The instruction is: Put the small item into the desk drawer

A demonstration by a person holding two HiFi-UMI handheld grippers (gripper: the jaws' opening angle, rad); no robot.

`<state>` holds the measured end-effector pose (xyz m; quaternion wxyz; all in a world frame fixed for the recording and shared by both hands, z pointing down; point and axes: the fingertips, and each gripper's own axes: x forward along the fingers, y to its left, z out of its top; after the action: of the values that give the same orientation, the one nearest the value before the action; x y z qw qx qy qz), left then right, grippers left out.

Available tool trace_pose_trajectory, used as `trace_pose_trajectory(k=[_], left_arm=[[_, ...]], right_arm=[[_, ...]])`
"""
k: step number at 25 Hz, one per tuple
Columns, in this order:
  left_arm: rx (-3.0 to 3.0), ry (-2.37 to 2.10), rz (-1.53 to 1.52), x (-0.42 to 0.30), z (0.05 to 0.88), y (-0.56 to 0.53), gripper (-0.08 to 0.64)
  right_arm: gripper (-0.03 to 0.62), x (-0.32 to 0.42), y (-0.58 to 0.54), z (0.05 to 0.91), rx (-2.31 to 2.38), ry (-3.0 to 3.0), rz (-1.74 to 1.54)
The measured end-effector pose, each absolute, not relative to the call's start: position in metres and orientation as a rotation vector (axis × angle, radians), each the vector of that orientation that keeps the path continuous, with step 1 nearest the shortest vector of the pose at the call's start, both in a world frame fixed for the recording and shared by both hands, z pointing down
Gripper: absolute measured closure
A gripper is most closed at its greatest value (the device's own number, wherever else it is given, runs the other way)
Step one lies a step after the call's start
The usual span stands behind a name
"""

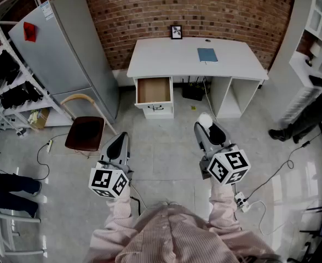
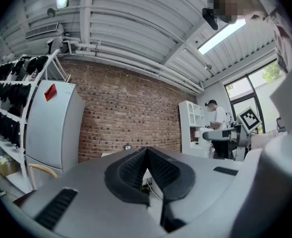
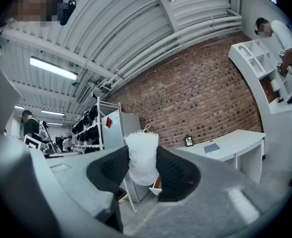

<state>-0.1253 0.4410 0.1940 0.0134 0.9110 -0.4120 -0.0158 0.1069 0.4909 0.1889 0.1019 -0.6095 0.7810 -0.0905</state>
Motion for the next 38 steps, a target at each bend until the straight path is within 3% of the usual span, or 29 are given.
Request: trace_pose_trajectory(k=[18,38], left_arm=[[2.78,-1.294,-0.043,-0.119,0.215,0.402,0.56],[2.731,-1.223,-0.012,-0.093,0.235,0.221,0.56]], right_arm=[[0.428,0.117,0.445,0.205,-1.778,2.309,-0.311],[0.428,0.134,0.272,0.227,-1.842,2.356,-0.408]])
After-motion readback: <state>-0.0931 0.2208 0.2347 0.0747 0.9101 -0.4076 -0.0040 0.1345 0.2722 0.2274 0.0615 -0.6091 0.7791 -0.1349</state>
